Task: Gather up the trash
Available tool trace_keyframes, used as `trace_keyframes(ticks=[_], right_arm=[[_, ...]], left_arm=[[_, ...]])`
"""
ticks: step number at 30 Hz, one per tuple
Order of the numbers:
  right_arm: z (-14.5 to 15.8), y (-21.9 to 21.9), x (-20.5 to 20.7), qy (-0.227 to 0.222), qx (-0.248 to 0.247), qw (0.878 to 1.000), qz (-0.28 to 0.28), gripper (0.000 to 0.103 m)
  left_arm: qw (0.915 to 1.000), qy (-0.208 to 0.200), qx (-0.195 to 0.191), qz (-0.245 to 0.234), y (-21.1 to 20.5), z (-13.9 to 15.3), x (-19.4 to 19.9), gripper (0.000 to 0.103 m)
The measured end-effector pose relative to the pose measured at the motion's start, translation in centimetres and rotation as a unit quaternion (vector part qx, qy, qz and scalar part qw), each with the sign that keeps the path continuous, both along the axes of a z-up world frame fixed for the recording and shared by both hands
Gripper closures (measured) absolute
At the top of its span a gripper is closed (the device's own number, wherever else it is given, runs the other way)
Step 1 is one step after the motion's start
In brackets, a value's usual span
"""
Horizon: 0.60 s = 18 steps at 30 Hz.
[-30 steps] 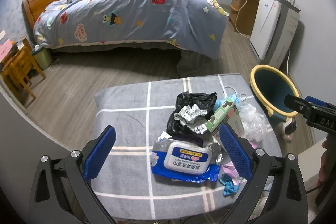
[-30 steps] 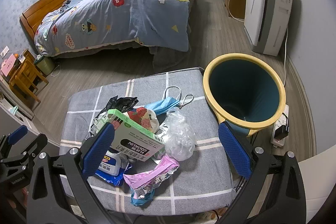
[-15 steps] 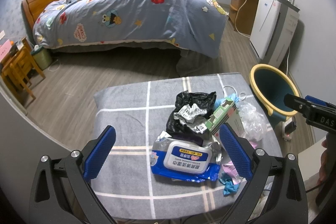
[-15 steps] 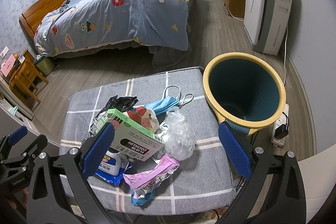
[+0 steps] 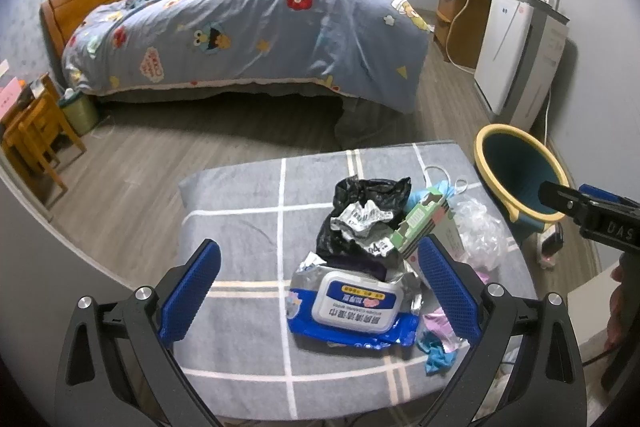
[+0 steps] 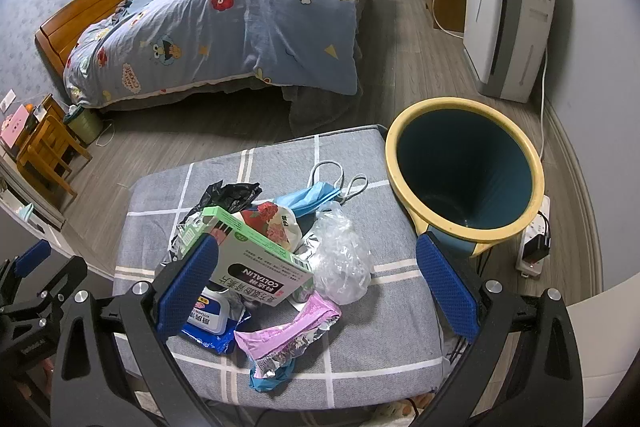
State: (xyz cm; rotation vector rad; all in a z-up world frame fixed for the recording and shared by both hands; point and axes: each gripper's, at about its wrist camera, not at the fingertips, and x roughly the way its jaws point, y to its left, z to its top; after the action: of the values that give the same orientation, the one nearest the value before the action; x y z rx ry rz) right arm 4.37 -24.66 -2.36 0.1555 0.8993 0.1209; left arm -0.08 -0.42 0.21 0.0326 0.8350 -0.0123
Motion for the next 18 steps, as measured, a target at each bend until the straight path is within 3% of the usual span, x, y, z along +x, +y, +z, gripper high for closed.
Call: trace_keyframes(ticks=[8,14,18], right_arm=[[0.02,-0.01,0.17,0.002,0.001,1.000,0.000,0.006],[0.02,-0.03,0.03,0.002,0.001,1.000,0.001,0.006],[-0.36,0.54,-0.41,-0.002,-0.003,1.000,0.012,0.006]], left_arm=[[0.9998,-0.010,-0.008,-0.012,0.15,0.55,-0.13,0.005],[0.9998,-0.016,0.015,0.000,0.49,0.61,0.17,0.005],[0.9999,-0.010,-0.003,0.004,0.87,0.53,0.34,0.005]])
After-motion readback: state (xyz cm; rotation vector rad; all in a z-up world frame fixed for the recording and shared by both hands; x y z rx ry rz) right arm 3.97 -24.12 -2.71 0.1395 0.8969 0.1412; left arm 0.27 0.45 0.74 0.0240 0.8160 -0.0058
